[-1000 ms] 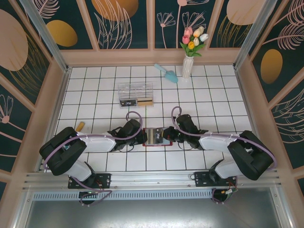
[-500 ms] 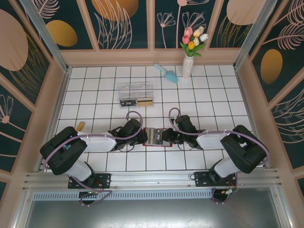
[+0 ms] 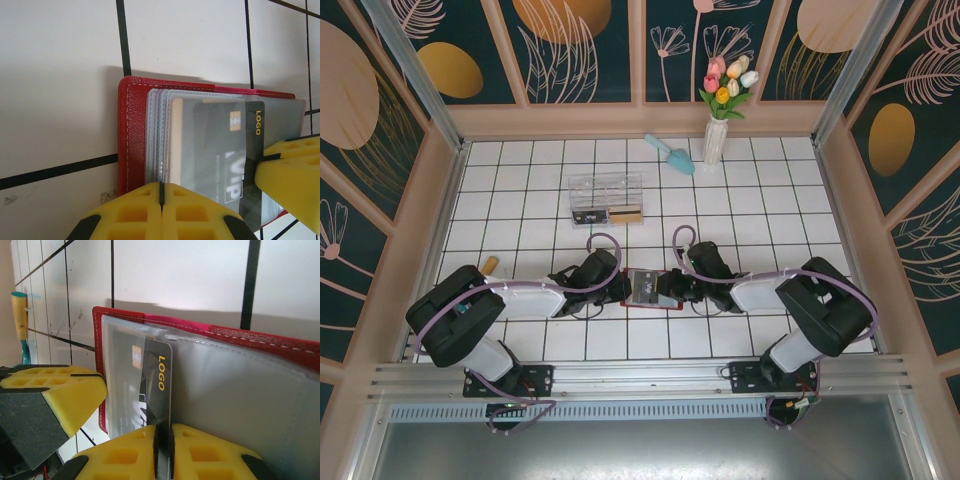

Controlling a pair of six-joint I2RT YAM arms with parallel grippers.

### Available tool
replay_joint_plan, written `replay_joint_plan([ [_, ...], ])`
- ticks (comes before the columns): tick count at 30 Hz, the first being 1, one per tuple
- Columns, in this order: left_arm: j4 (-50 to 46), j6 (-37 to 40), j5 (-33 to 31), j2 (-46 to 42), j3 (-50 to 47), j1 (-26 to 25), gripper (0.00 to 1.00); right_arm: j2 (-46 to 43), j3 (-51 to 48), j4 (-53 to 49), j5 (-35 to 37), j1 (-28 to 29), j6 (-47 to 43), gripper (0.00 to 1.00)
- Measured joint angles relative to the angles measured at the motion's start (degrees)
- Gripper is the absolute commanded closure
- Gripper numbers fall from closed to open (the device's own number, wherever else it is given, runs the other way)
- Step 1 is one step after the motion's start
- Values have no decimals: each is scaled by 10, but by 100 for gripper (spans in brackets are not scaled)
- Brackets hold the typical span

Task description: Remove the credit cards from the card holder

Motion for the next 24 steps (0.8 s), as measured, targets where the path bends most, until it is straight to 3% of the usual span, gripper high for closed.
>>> replay_joint_plan([
  [2,0,0,0,0,0,0,96,3,3,2,-2,2,1,86],
  [5,0,0,1,0,0,0,96,5,5,5,-4,5,1,100],
  [13,0,-1,0,0,0,0,97,-14,5,-3,-1,4,8,100],
  [24,0,-4,-8,-1,0,0,96,-195,-26,-122,38,-46,-27,100],
])
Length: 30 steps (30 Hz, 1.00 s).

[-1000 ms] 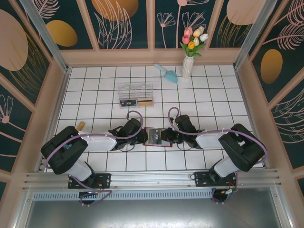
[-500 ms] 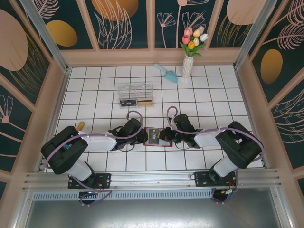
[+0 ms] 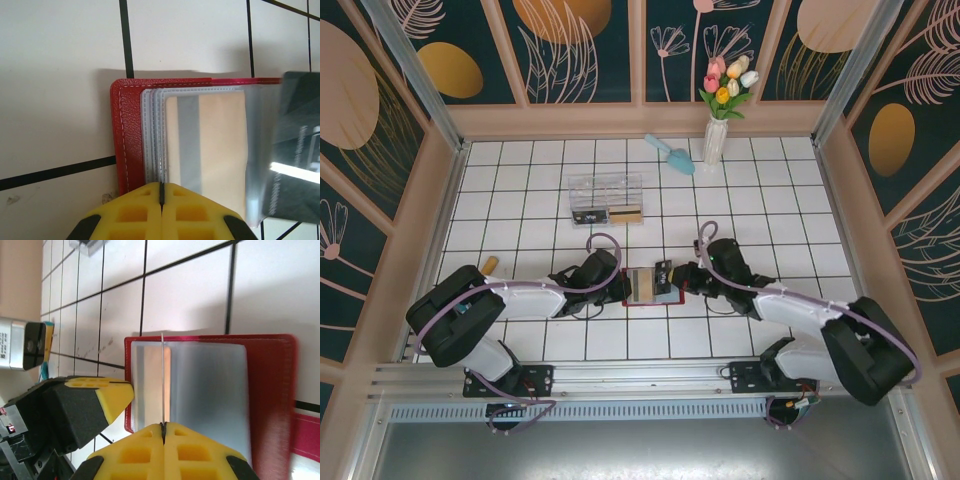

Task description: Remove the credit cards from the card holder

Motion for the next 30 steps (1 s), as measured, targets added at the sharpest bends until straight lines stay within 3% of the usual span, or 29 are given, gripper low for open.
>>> replay_joint_plan([
  [5,-21,2,-7,-18,0,0,76,-86,-7,-52,3,-21,-17,100],
  [10,-34,5,-5,-78,0,3,69,-131,-7,-61,-5,-29,-36,100],
  [17,23,26,34,-182,1,29,69,-125,0,-29,-66,-67,-50,100],
  [30,103,52,143,-196,15,56,75,-94,37,100,-203,-83,-56,100],
])
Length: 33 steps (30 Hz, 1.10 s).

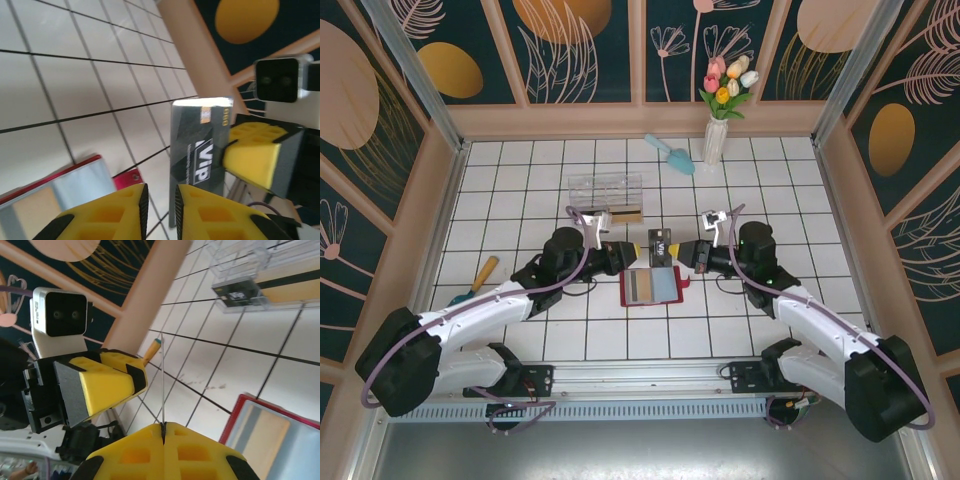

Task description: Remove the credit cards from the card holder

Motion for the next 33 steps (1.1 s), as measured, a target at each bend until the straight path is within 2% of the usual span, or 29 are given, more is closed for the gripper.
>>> replay_joint_plan([
  [6,43,-2,48,2,0,0,75,11,0,52,-43,-2,23,100],
  [14,45,-2,54,21,0,0,73,18,0,88,-70,-3,39,100],
  [18,51,-3,63,21,0,0,76,25,0,95,-73,-3,42,100],
  [21,68,-7,75,21,0,0,84,31,0,103,-78,-3,45,100],
  [23,79,-11,84,21,-2,2,95,32,0,106,-78,-6,49,100],
  [25,97,-18,97,19,-4,4,100,35,-1,105,-76,-10,50,100],
  [27,100,-19,98,17,-5,4,100,36,-1,107,-74,-10,51,100],
  [28,101,-19,99,16,-7,4,100,36,-1,106,-74,-10,51,85],
  [31,98,-18,98,12,-8,4,100,36,-1,97,-71,-9,45,52],
  [33,83,-10,95,4,-8,3,100,36,0,86,-63,-9,35,41],
])
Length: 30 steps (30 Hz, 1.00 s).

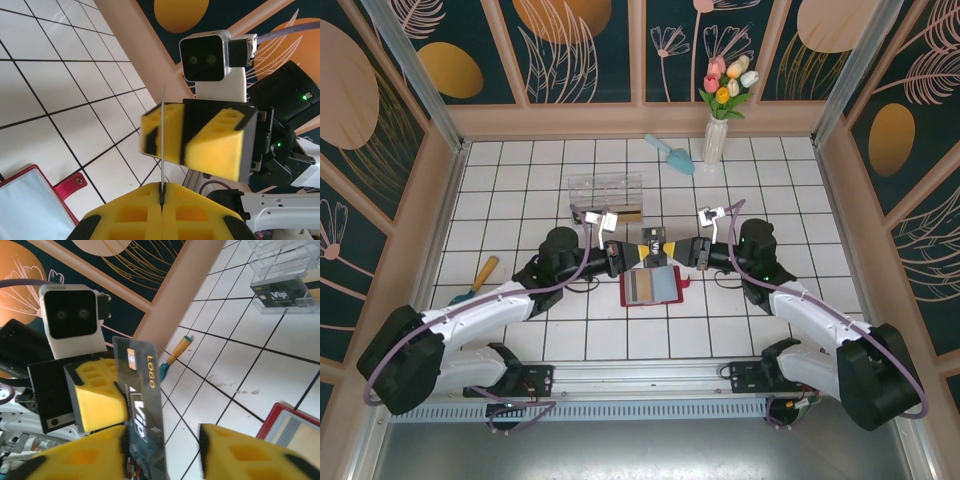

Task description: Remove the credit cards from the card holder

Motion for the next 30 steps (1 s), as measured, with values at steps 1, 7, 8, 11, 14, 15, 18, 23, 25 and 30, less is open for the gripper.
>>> replay_joint_plan([
  [1,-17,8,-3,-6,2,0,100,-1,0,-8,6,0,-5,37],
  [7,-198,103,-83,-16,77,0,100,-34,0,-75,61,0,-39,26],
  [8,-235,123,-108,-13,99,0,100,-42,0,-84,72,0,-44,24],
  [11,-325,178,-188,6,159,0,100,-68,0,-108,107,0,-54,17],
  [14,-390,236,-283,26,197,0,100,-93,0,-129,145,5,-63,3],
  [15,-404,262,-316,30,202,0,100,-101,0,-134,157,8,-66,1],
  [18,-422,349,-383,31,197,0,100,-127,-5,-148,198,17,-76,1],
  [23,-378,542,-452,12,139,0,100,-169,-26,-163,252,23,-89,1],
  [25,-373,617,-469,13,126,0,100,-188,-37,-167,269,23,-93,1],
  [30,-369,789,-490,57,135,0,100,-226,-54,-171,294,23,-98,1],
])
